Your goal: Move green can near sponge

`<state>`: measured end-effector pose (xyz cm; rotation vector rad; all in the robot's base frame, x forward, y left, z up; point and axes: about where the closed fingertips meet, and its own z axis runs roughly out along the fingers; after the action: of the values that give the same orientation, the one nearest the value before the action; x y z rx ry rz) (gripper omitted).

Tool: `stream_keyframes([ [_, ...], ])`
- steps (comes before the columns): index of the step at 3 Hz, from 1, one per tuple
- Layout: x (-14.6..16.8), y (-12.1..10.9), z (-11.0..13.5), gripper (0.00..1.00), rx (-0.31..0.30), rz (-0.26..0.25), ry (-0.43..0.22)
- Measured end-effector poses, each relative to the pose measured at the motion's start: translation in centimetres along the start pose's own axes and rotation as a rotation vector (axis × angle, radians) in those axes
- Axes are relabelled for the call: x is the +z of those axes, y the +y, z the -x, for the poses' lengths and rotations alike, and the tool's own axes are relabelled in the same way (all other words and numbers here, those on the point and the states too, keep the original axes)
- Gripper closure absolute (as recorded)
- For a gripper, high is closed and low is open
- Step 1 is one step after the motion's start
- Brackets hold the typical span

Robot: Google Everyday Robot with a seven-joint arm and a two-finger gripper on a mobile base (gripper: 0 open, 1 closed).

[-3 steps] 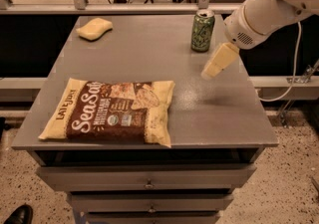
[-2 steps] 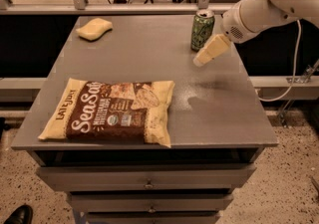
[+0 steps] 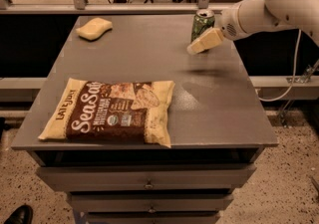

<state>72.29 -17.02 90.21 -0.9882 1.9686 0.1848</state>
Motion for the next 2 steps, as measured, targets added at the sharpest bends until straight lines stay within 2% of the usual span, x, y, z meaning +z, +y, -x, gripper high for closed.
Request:
stream_keyframes([
  [1,0.97,-1.34,0.81,0.03,0.081,0.036,-0.134],
  [2,0.83,-2.2,0.95,0.26,0.117,0.052,-0.197],
])
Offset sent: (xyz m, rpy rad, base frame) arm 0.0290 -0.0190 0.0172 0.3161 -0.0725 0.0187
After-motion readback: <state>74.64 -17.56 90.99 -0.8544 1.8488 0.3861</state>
